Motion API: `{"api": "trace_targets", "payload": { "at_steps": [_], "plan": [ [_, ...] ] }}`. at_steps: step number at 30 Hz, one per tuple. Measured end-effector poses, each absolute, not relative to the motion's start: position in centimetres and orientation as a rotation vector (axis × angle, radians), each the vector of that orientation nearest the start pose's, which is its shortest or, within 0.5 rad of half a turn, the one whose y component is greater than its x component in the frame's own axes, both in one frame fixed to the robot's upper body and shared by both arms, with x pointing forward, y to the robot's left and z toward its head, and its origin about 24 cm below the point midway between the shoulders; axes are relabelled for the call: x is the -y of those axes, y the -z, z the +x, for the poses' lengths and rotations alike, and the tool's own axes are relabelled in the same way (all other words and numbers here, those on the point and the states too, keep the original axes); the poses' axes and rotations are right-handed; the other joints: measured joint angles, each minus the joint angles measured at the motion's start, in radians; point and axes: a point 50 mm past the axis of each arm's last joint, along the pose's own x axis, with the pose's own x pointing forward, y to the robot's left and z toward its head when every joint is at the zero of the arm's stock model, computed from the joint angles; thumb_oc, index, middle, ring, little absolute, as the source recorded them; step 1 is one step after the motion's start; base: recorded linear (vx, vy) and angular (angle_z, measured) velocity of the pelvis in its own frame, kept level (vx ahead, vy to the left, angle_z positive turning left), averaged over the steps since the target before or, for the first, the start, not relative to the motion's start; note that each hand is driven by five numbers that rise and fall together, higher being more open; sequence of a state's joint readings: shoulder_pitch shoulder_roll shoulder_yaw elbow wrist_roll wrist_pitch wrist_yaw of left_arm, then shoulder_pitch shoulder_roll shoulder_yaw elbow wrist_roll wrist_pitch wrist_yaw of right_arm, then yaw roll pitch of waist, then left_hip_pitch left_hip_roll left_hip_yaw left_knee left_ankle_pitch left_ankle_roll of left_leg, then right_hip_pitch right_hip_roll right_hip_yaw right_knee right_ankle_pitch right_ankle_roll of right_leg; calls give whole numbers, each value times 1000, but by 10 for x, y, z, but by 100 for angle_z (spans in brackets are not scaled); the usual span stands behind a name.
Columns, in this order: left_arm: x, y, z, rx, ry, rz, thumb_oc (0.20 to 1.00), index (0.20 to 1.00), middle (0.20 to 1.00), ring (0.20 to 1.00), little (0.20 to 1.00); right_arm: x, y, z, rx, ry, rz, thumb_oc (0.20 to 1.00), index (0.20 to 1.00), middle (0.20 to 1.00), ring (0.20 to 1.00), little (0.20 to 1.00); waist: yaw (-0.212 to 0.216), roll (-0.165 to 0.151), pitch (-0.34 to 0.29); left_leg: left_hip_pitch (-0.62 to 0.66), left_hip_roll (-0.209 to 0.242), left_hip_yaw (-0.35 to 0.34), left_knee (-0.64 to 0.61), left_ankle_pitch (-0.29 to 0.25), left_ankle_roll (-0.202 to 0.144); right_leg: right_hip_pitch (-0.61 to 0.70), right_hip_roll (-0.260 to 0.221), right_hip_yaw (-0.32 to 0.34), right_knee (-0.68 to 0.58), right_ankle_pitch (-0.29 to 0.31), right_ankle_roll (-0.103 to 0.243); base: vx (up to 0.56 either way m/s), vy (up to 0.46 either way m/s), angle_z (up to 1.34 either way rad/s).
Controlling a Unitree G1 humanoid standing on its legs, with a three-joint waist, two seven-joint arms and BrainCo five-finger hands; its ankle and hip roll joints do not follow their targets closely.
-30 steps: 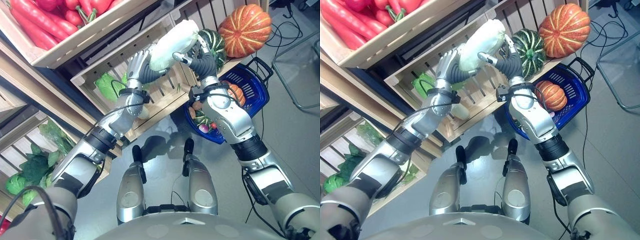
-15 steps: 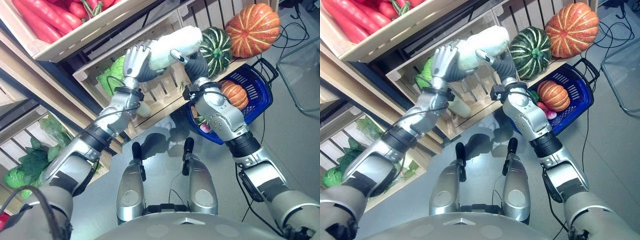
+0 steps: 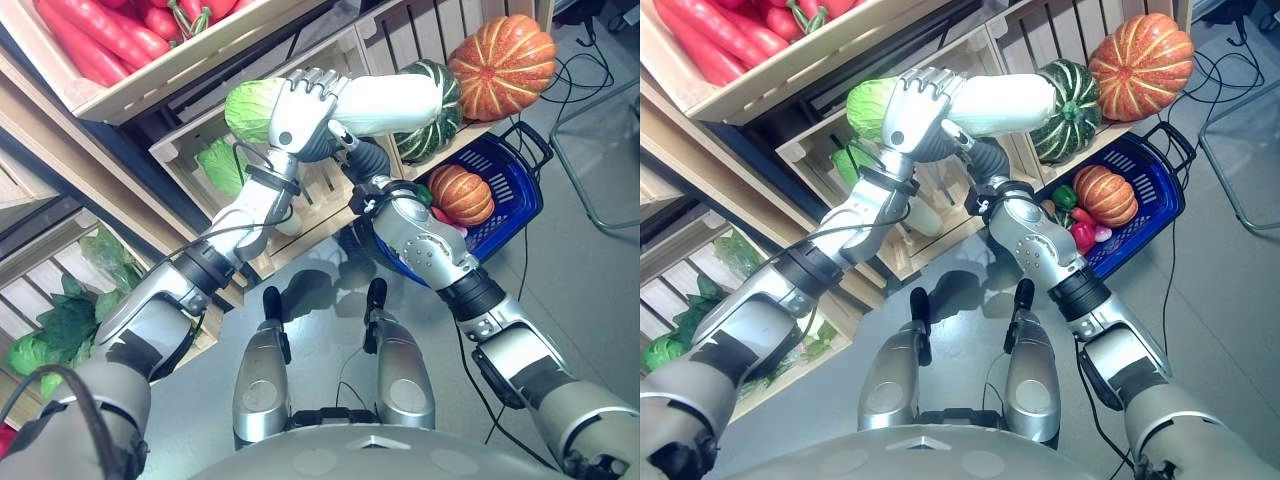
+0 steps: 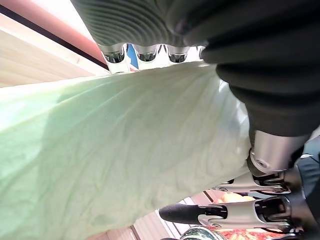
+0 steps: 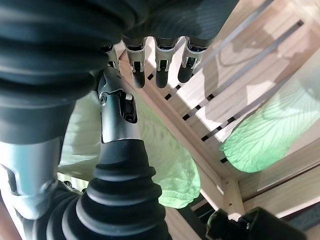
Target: Pick up fruits and vegetables into the basket
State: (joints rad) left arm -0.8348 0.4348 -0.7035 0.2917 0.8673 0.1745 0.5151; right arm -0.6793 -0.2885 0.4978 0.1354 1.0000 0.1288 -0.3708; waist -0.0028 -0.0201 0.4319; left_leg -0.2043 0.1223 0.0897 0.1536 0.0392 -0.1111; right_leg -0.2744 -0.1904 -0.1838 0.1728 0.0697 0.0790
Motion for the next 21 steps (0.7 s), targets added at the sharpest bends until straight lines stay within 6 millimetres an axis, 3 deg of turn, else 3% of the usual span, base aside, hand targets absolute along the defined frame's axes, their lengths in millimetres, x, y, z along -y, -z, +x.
{"api": "trace_targets", "payload": {
  "at_steps": [9, 10, 11, 12, 13, 21],
  "plan": [
    [-67, -192, 343, 945, -138, 1432, 200, 200, 200, 200, 200, 53, -157, 331, 6, -310, 495, 1000, 1000, 1000, 1000, 1000, -2, -10, -6, -1, -2, 0, 0, 0, 0, -1, -2, 1, -1, 0, 0, -4, 11, 0],
    [-66, -192, 343, 946, -140, 1429, 200, 200, 200, 200, 200, 53, -156, 330, 12, -302, 512, 947, 947, 947, 947, 947, -2, -10, -6, -1, -2, 1, 0, 0, 0, -2, -2, 2, 0, 0, 0, -15, 40, -2],
    [-65, -192, 343, 940, -142, 1428, 200, 200, 200, 200, 200, 53, -156, 330, 18, -297, 524, 677, 677, 677, 677, 677, -3, -10, -6, -2, -2, 1, 0, 0, 0, -3, -3, 3, 0, 0, 0, -12, 34, -2],
    [-64, -192, 343, 934, -146, 1424, 200, 200, 200, 200, 200, 52, -156, 329, 24, -290, 537, 344, 344, 344, 344, 344, -3, -10, -6, -3, -3, 2, 0, 0, 0, -5, -3, 4, 0, 0, 0, -7, 28, -3],
    [-63, -192, 343, 934, -147, 1421, 200, 200, 200, 200, 200, 53, -156, 329, 29, -279, 550, 200, 200, 200, 200, 200, -2, -10, -6, -5, -3, 4, 0, 0, 0, -8, -3, 6, 0, 0, 0, -5, 21, -3],
    [-54, -191, 341, 928, -148, 1404, 200, 200, 200, 200, 200, 57, -154, 329, 50, -205, 536, 200, 200, 200, 200, 200, -7, -10, -6, -12, -4, 7, 0, 0, 1, -18, -3, 8, 0, 2, 2, 0, 0, 0]
  ]
}}
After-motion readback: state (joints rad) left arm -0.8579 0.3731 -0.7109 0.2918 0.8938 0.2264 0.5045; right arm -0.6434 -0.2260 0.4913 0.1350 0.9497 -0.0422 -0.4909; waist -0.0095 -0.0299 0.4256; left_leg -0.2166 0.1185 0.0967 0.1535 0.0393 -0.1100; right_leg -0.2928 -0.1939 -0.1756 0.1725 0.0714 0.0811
